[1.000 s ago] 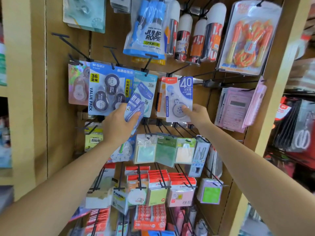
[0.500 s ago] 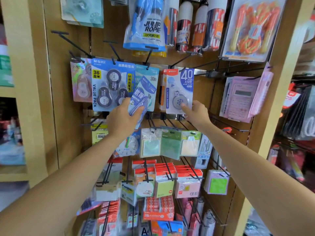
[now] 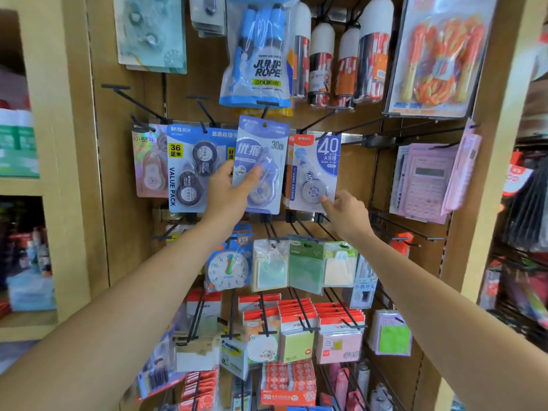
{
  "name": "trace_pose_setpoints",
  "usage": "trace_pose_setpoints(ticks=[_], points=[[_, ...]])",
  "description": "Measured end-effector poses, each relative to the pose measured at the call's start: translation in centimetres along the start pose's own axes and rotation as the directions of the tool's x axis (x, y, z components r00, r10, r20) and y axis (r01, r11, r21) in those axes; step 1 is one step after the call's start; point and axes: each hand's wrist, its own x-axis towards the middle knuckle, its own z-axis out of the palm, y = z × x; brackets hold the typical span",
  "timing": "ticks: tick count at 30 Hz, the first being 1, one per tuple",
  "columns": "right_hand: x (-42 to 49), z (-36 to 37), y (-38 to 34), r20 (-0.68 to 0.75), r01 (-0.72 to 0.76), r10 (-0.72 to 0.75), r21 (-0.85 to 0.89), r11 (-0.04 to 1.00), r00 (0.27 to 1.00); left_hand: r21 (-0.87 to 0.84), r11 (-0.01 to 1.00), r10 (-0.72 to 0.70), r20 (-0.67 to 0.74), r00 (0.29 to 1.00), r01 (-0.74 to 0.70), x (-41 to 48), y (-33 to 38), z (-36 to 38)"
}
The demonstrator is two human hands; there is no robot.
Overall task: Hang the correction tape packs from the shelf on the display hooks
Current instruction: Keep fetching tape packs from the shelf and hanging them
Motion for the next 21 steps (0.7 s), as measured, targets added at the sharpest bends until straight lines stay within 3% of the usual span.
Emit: trace_pose_setpoints(ticks=[21], points=[[-0.3, -0.2, 0.1, -0.010, 0.037, -0.037, 0.023, 0.999, 0.999, -0.105, 0.979, -0.184, -0.108, 0.977, 0.172, 0.1, -0.1, 1.7]])
